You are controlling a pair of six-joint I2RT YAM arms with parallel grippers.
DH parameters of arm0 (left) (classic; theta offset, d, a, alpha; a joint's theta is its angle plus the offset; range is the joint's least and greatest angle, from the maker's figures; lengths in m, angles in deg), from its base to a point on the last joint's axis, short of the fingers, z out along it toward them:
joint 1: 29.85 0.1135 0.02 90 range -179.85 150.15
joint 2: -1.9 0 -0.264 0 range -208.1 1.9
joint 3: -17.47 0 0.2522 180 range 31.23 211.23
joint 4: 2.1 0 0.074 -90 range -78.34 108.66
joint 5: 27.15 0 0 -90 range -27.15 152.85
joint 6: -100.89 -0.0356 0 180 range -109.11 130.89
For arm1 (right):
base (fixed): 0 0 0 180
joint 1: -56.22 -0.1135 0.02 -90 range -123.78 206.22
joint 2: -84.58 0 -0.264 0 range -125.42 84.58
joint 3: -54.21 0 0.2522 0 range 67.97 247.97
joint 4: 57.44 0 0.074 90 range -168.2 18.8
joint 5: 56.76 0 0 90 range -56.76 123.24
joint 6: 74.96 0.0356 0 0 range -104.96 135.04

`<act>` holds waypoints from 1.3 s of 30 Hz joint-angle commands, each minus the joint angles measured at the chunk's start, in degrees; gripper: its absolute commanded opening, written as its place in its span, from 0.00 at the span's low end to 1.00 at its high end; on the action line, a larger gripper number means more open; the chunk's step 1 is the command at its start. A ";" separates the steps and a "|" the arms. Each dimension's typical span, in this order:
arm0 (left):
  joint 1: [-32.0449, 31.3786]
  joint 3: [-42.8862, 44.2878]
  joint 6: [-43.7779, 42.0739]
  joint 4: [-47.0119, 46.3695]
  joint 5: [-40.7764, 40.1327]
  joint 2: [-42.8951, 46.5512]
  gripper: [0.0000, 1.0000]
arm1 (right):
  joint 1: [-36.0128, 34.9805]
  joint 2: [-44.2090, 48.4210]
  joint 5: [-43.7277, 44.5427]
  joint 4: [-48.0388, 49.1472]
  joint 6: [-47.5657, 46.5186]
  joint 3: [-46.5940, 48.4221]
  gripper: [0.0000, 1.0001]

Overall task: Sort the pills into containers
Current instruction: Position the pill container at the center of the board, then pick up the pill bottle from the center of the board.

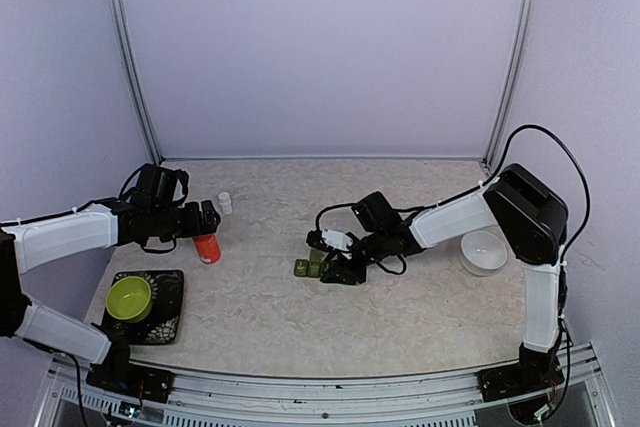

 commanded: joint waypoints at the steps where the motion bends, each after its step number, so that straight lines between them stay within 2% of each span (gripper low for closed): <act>1: 0.40 1.20 -0.99 -1.46 0.29 -0.41 0.99 | -0.65 1.79 -1.09 -0.24 0.13 -1.94 0.39; 4: 0.40 1.64 -0.96 -1.55 0.87 -1.39 0.99 | -0.90 1.80 -0.29 -0.68 0.14 -2.21 0.42; 9: 0.43 1.65 -0.53 -1.10 -0.30 -2.03 0.98 | -0.95 3.69 2.07 -0.45 1.14 -3.68 0.60; 13: 0.40 1.44 -0.55 -0.90 -1.54 -1.83 0.93 | -0.95 6.74 5.12 0.09 2.69 -5.93 0.72; 19: 0.40 1.38 -0.99 -1.23 -2.10 -2.80 0.79 | -0.95 12.29 9.22 0.11 6.68 -9.06 0.78; 23: 0.39 1.04 -1.09 -1.15 -2.33 -3.89 0.76 | -0.95 17.43 12.80 0.00 8.91 -11.03 0.81; 29: 0.32 0.69 -1.07 -1.71 -2.52 -4.26 0.55 | -0.95 22.66 15.82 -0.60 11.50 -12.56 0.82; 32: 0.32 0.47 -1.02 -2.04 -2.47 -3.98 0.45 | -1.00 23.81 14.96 -0.16 13.16 -13.11 0.82; 37: 0.23 0.46 -1.31 -1.97 -1.34 -3.87 0.20 | -1.04 25.38 13.25 1.78 13.93 -14.92 0.83; 39: -0.02 0.54 -1.51 -1.95 0.13 -3.44 0.14 | -1.04 25.50 11.36 1.83 13.78 -15.02 0.84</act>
